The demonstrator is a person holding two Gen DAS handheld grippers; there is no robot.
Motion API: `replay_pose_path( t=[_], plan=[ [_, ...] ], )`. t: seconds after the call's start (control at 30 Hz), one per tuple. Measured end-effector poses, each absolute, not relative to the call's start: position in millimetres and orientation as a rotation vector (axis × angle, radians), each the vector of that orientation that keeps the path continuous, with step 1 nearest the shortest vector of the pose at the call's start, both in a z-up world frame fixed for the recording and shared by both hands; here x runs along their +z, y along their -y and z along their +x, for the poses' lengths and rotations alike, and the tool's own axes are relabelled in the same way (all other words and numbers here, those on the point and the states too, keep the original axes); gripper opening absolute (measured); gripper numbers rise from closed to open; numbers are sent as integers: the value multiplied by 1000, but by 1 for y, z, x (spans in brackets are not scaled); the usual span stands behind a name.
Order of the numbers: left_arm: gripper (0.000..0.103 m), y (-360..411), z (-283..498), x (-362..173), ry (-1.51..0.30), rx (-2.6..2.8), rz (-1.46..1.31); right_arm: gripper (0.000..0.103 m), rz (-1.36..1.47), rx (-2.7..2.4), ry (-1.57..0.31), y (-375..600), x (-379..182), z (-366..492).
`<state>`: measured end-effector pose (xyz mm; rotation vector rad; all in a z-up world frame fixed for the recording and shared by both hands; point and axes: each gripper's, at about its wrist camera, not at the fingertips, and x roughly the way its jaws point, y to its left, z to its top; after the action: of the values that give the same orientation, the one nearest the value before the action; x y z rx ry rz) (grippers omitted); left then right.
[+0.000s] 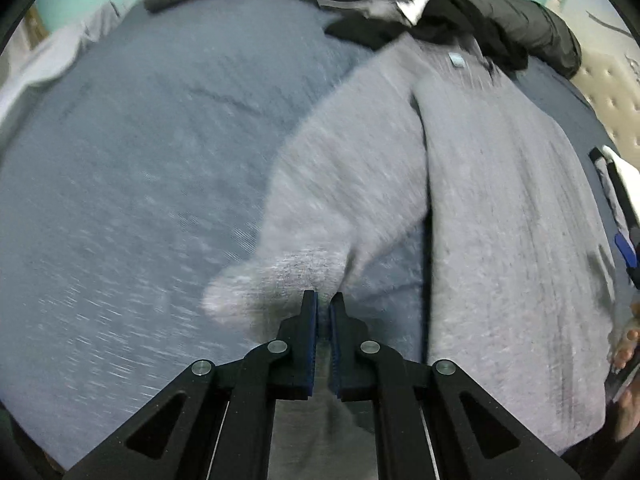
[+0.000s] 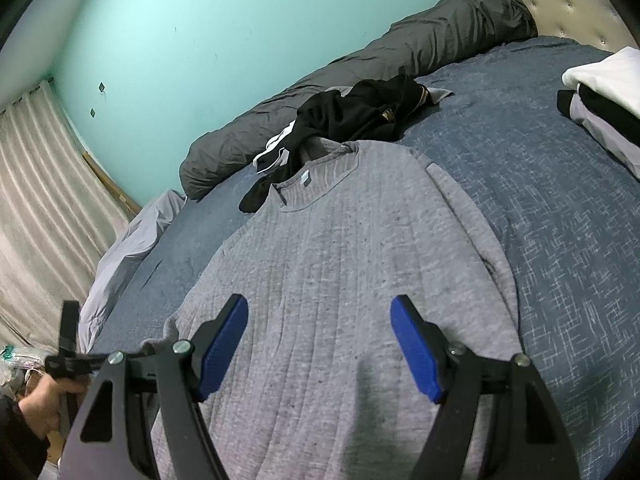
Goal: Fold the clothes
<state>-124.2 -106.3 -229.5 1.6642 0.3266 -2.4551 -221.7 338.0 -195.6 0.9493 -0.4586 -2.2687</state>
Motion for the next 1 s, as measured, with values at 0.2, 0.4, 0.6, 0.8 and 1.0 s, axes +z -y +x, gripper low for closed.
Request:
replay_pose_path(
  t=[0.2, 0.4, 0.6, 0.8, 1.0],
  plan=[
    [56, 117, -95, -212, -367, -2481, 1582, 75, 949, -2267, 475, -341, -196, -223],
    [58, 150, -54, -193, -470, -2487, 1468, 75, 955, -2263, 470, -338, -197, -222],
    [57, 175, -32, -223, -594, -2395, 1535, 75, 952, -2263, 463, -336, -196, -218],
    [57, 167, -30, -251, -598, -2370, 1609, 75, 955, -2266, 468, -336, -197, -217],
    [57, 144, -44, -265, -590, -2404, 1677, 75, 955, -2268, 471, -337, -197, -218]
  ],
)
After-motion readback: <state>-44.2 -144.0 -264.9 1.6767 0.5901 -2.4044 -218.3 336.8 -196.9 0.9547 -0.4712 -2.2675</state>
